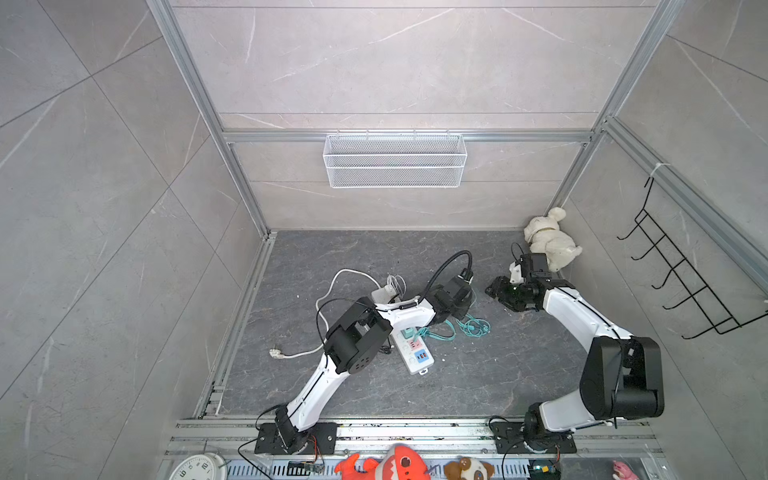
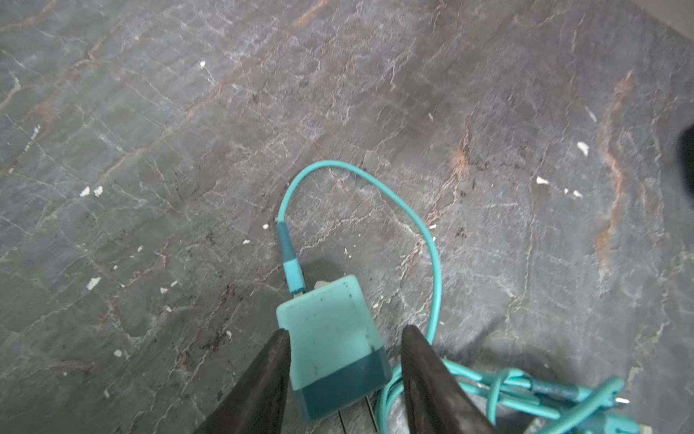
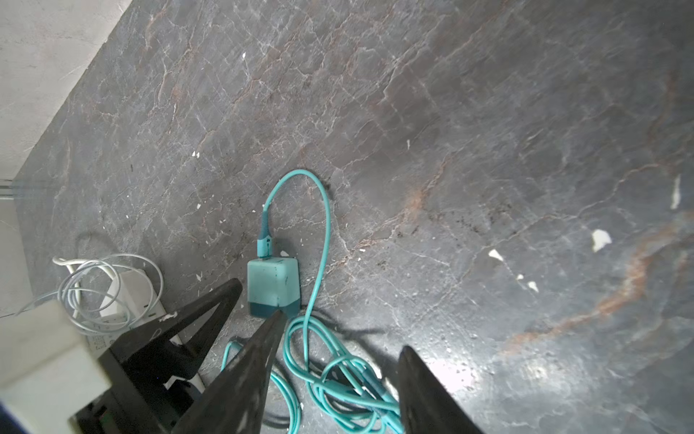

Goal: Insert the plug
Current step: 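Lower the left gripper and close it on the loose teal charger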

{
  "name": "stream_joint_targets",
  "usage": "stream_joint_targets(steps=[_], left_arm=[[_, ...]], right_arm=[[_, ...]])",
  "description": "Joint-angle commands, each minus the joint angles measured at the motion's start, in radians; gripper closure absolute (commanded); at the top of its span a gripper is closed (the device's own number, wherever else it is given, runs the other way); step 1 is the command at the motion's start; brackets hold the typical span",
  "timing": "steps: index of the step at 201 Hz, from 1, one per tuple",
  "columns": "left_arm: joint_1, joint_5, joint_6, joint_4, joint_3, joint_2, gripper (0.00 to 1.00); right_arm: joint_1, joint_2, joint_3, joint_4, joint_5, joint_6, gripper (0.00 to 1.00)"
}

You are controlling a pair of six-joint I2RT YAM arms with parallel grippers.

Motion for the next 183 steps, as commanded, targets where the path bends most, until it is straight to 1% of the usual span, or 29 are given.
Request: stream_joint_targets(steps=[1,83,136,141,183], left_arm=[[-0.015,-0.029,-0.027,-0.014,0.043,0.022,0.49],[-0.019,-0.050,-0.055,-0.010,0.012,0.025,0.56],[-0.018,-0.064,-0.074,-0.028,0.010,0.025,0.57],[-0.019,-0.061,-0.075,-0.028,0.010,0.056,0.57],[-0.019,-0.060,-0.078,-0.032,0.004,0.062,0.58]], right_arm=[[-0.006,-0.025,-0.017,-0.019,-0.021,-0.022,0.42],[-0.012,-0.088,-0.035,-0.044,-0.027,-0.031,0.42],[-0.019,-0.137,-0.066,-0.057,-0.021,-0.033,0.42],[-0.020,-0.141,-0.068,-0.057,-0.020,-0.034,0.42],[-0.029,-0.155,-0.075,-0.061,-0.025,-0.039,0.42]])
